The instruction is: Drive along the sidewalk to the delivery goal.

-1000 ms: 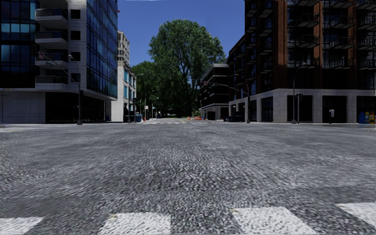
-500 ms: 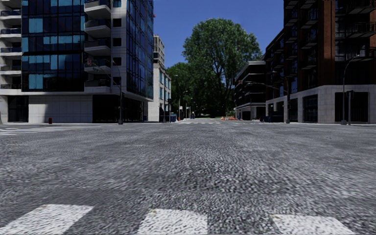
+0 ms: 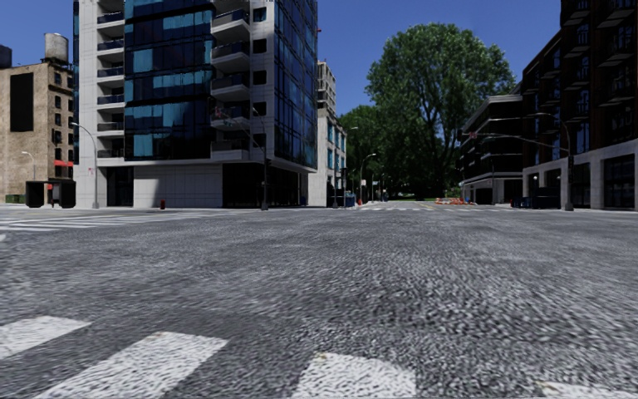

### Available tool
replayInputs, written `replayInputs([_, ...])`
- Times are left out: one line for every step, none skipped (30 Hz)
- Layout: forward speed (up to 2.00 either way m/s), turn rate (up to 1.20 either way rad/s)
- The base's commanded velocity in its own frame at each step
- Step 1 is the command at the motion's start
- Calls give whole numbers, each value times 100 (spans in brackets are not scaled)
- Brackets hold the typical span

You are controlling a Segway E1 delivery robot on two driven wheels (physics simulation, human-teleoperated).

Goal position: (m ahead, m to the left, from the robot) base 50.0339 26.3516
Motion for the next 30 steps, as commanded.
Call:
replayInputs([0,55])
replayInputs([0,55])
replayInputs([0,55])
replayInputs([0,55])
replayInputs([0,55])
replayInputs([0,55])
replayInputs([0,55])
replayInputs([0,56])
replayInputs([0,56])
replayInputs([0,56])
replayInputs([0,56])
replayInputs([0,56])
replayInputs([0,56])
replayInputs([0,56])
replayInputs([0,56])
replayInputs([0,56])
replayInputs([0,56])
replayInputs([0,56])
replayInputs([0,56])
replayInputs([0,56])
replayInputs([0,56])
replayInputs([0,57])
replayInputs([0,57])
replayInputs([0,57])
replayInputs([0,57])
replayInputs([0,57])
replayInputs([0,57])
replayInputs([0,57])
replayInputs([0,57])
replayInputs([0,57])
